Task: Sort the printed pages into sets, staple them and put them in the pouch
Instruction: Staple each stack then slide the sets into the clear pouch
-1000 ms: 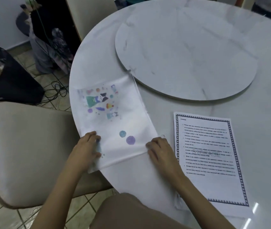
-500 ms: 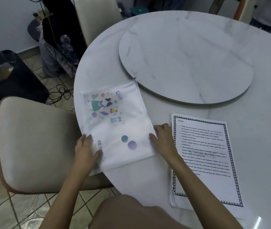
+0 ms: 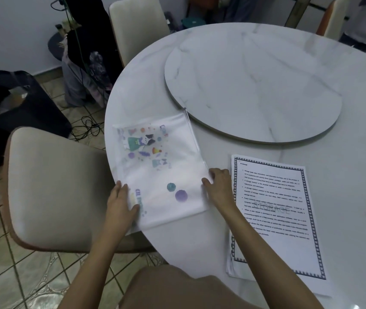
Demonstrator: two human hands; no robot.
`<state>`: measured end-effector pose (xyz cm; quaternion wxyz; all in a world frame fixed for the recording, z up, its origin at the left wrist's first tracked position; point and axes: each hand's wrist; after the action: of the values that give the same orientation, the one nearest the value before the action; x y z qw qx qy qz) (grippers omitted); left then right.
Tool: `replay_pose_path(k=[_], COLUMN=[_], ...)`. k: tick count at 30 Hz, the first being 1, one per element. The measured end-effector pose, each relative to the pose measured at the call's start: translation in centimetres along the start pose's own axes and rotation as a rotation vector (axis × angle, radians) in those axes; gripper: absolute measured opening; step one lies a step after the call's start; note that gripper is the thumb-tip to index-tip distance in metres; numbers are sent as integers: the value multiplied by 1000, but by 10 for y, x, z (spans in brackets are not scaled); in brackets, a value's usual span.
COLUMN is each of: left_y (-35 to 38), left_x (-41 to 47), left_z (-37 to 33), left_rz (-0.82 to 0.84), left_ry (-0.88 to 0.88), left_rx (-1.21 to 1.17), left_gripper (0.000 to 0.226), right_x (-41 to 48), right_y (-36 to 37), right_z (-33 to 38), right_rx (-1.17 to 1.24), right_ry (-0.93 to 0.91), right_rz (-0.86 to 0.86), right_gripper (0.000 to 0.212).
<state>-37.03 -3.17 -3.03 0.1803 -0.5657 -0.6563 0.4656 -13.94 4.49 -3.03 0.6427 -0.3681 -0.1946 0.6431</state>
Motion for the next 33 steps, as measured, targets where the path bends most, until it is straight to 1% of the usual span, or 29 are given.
replay_pose_path(k=[2, 5, 8, 11, 13, 15, 18, 20, 23, 25, 28, 29, 33], left_y=[-1, -1, -1, -3, -5, -6, -3, 2, 6, 6, 7, 8, 14], left_x=[-1, -3, -4, -5, -7, -9, -12, -12, -13, -12, -11, -11, -11], left_z=[0, 0, 1, -6, -18, -39, -77, -99, -125, -138, -148, -150, -145], left_rz=[-3, -3, 6, -13, -57, -85, -60, -23, 37, 40, 30, 33, 34], left_ry=[1, -10, -18, -25, 8, 74, 177, 219, 217, 227, 246, 253, 285], left_rx=[-13, -34, -35, -56, -83, -138, -257, -304, -336, -343, -297, -280, -306], left_gripper=[67, 68, 68, 63, 59, 55, 49, 51, 57, 62, 69, 68, 55], right_x=[-3, -9, -11, -14, -20, -31, -53, -67, -79, -85, -90, -91, -99], right_y=[-1, -7, -12, -16, -17, -16, -12, -10, -13, -14, -12, -11, -13], right_z=[1, 4, 6, 5, 6, 10, 19, 21, 21, 19, 17, 16, 10], right_rx=[71, 230, 434, 600, 602, 575, 577, 577, 555, 524, 499, 505, 562], right_ry=[2, -3, 65, 148, 102, 16, -103, -163, -252, -299, -336, -336, -301], right_rz=[-34, -73, -5, 95, 100, 78, 47, 9, -21, -21, -14, -18, -52], right_gripper=[33, 25, 15, 14, 16, 19, 21, 23, 27, 26, 15, 14, 23])
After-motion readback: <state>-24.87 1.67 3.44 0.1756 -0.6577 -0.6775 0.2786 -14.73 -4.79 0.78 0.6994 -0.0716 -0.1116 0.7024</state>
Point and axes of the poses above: each hand's wrist, its own x-axis towards the middle knuckle, its own y-axis out of the palm, z = x × y, and after that the axes turned 1 degree about x, right-handed
